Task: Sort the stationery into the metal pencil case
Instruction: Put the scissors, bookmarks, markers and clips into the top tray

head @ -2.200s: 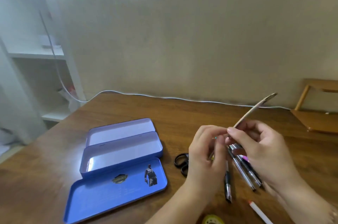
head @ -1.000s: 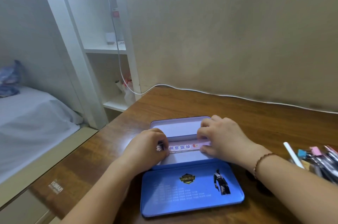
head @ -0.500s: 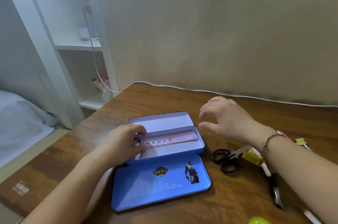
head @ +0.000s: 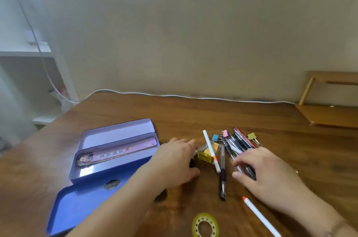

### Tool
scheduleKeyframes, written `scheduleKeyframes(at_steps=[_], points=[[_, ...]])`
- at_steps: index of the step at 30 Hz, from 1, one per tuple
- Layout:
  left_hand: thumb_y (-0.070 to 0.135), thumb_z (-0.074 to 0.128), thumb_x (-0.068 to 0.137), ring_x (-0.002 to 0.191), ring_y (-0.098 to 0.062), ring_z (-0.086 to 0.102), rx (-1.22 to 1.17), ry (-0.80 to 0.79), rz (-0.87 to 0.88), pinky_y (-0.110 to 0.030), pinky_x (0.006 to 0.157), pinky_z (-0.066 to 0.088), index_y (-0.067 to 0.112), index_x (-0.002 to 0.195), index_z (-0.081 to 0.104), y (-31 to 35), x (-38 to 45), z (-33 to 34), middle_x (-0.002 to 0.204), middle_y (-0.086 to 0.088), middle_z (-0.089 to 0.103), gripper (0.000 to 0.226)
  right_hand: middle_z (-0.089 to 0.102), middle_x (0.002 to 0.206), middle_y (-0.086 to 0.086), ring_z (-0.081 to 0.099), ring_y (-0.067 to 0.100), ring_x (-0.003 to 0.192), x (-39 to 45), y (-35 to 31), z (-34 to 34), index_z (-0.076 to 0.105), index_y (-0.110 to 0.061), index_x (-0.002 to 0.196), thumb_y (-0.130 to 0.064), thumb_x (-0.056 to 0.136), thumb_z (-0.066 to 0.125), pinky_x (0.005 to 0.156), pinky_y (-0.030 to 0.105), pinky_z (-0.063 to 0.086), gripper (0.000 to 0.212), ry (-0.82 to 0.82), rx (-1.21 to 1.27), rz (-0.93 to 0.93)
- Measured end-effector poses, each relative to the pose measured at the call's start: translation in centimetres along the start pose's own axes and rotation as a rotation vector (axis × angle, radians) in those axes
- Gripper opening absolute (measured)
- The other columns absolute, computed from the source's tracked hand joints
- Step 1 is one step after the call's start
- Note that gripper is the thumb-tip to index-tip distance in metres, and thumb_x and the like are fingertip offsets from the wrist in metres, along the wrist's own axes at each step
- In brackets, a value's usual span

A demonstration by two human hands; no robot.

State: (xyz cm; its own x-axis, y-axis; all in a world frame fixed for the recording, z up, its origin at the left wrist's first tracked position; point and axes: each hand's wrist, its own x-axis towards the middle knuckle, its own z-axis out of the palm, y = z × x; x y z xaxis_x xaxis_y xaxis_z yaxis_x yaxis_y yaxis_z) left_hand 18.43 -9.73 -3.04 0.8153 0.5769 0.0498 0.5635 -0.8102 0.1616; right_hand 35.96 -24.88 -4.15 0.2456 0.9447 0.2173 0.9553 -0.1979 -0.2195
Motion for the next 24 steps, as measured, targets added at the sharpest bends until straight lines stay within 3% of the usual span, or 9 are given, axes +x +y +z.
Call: scheduleKeyframes(at_steps=[8,12,16,18,21,24], points=[[0.044,0.065,0.085,0.116,-0.013,0.046,-0.001,0.004,-0.014,-0.031,0.094,0.049,0.033,0.128,0.048,-0.9,0.3,0.4,0.128,0.011,0.057,0.048,0.051,0.097,-0.025,0.04,0.0,0.099,0.0,-0.7,0.6,0.064,-0.04,0.106,-0.061,0.085,0.051,0.073,0.015,0.034,0.033,0.053,0.036,-0.11],[0.034,0.069,0.081,0.101,-0.008,0.047,-0.084,0.075,-0.019,-0.021,0.078,0.047,0.033,0.129,0.043,-0.8,0.0,0.0,0.127,0.011,0.051,0.055,0.053,0.094,-0.025,0.044,0.0,0.094,-0.2,-1.4,0.9,0.066,-0.039,0.101,-0.061,0.083,0.047,0.074,0.017,0.042,0.034,0.115,0.086,-0.169],[0.029,0.066,0.081,0.098,-0.01,0.05,-0.027,0.202,-0.022,-0.02,0.071,0.041,0.032,0.131,0.039,-1.6,-1.5,-1.3,0.127,0.014,0.048,0.056,0.06,0.094,-0.02,0.053,0.003,0.095,-0.5,-1.5,-0.4,0.066,-0.031,0.098,-0.04,0.085,0.06,0.08,0.024,0.048,0.016,0.33,0.187,-0.233],[0.029,0.065,0.081,0.095,-0.008,0.05,-0.037,0.28,0.013,-0.018,0.069,0.04,0.033,0.125,0.04,-2.5,-2.9,-2.2,0.115,0.018,0.048,0.051,0.065,0.1,-0.01,0.056,0.012,0.098,0.5,-2.7,-1.1,0.067,-0.023,0.105,-0.025,0.083,0.066,0.087,0.029,0.047,0.022,0.408,0.12,-0.362],[0.023,0.069,0.074,0.078,-0.01,0.051,-0.352,0.294,0.049,-0.018,0.063,0.042,0.035,0.104,0.043,-4.0,-5.2,-3.4,0.092,0.017,0.054,0.041,0.069,0.11,-0.001,0.061,0.02,0.107,3.7,-5.8,-1.3,0.066,-0.016,0.115,-0.02,0.077,0.075,0.091,0.035,0.05,0.039,0.415,-0.129,-0.579],[0.016,0.066,0.07,0.079,-0.019,0.058,-0.895,0.215,0.024,-0.034,0.073,0.049,0.026,0.099,0.05,-5.9,-7.1,-4.2,0.087,0.002,0.063,0.035,0.072,0.101,0.001,0.066,0.021,0.096,7.3,-9.3,-0.2,0.07,-0.016,0.105,-0.014,0.081,0.07,0.092,0.04,0.05,0.024,0.435,-0.17,-0.742]])
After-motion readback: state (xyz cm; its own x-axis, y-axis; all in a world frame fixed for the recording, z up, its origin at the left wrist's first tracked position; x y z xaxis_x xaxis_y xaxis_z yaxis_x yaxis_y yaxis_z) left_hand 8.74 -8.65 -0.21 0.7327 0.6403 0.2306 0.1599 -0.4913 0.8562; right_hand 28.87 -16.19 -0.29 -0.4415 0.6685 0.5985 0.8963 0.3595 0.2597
